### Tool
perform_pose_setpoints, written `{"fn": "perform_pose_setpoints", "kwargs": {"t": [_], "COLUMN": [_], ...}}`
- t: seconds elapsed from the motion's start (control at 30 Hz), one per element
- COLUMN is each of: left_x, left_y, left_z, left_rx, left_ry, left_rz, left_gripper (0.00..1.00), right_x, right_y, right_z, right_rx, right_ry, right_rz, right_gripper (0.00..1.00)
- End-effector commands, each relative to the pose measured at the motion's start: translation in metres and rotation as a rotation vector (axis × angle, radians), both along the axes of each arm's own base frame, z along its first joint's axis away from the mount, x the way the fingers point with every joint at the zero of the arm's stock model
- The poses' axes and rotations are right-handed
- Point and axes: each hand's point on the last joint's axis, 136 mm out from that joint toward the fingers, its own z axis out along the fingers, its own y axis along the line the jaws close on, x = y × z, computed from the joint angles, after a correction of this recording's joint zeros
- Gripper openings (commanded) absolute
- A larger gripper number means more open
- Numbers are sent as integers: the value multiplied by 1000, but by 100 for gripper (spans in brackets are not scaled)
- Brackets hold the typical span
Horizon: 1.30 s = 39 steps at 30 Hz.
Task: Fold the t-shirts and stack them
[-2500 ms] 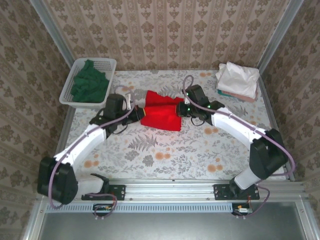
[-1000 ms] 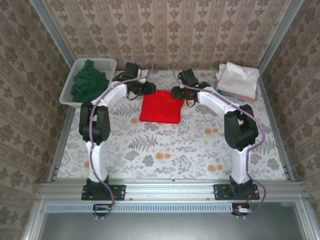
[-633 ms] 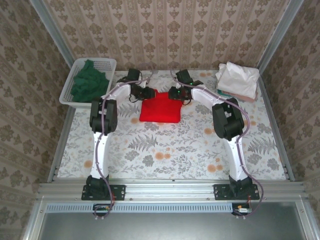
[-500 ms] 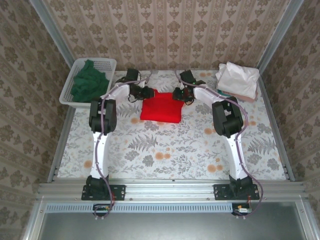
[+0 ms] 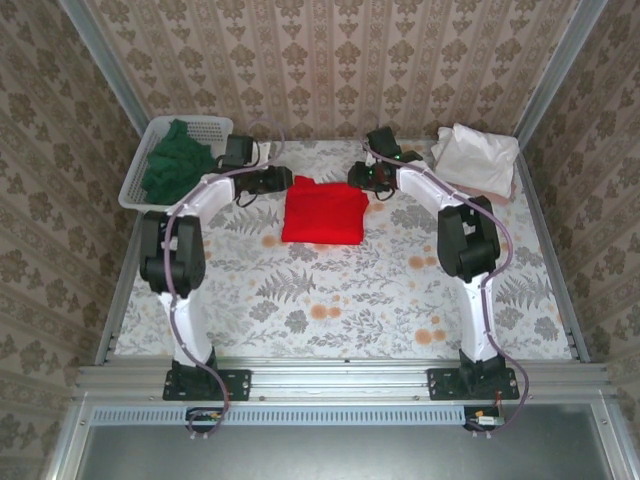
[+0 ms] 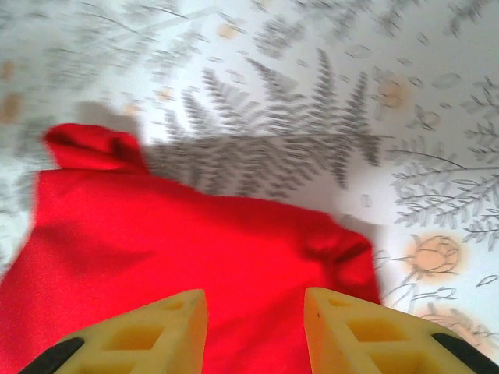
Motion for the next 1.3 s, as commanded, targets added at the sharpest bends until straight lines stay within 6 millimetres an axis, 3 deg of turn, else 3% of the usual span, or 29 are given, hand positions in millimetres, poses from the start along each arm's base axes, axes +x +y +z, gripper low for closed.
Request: {"fn": "perform_pose_setpoints", "kwargs": {"t": [0.0,0.1,0.2,0.3,0.47,0.57,0.73,0.77,0.8,0.83,0.9,0.97,1.07,1.27], "left_x": [-20,-46,-57,-64,-80,-86,-82,-82,-81,-80,-78,-74,-67,-53], "left_y": [-27,-49,-59,-61,-53,-47,-34,-30,-25,-18,-5,2,-1,-17], "left_z": [-3,-31,-63,-95,-116,-113,-69,-57,-47,-40,-30,-31,-46,-72], "left_rx": [-10,-8,-49,-54,-29,-36,-89,-97,-92,-82,-49,-39,-85,-103], "left_ry": [-57,-21,42,127,177,185,112,93,70,53,22,24,69,135], "left_rz": [-55,-110,-124,-143,-135,-124,-85,-76,-59,-38,8,28,19,-1], "left_gripper": [47,46,45,38,37,37,48,55,72,95,100,100,100,100], "right_x": [1,9,18,25,24,22,16,11,5,-2,-22,-44,-72,-92], "right_y": [32,45,47,32,8,3,-7,-10,-11,-12,-14,-14,-11,-10], "right_z": [20,-3,-27,-49,-69,-57,6,20,34,41,51,42,13,-38], "right_rx": [59,82,100,62,20,16,-49,-70,-84,-94,-93,-77,-2,47], "right_ry": [-68,-21,26,77,123,104,-25,-50,-75,-85,-101,-88,-29,56], "right_rz": [68,79,55,2,-38,-33,-4,3,11,16,21,11,-9,-72], "right_gripper": [39,38,38,38,38,38,48,49,52,54,59,66,74,79]}}
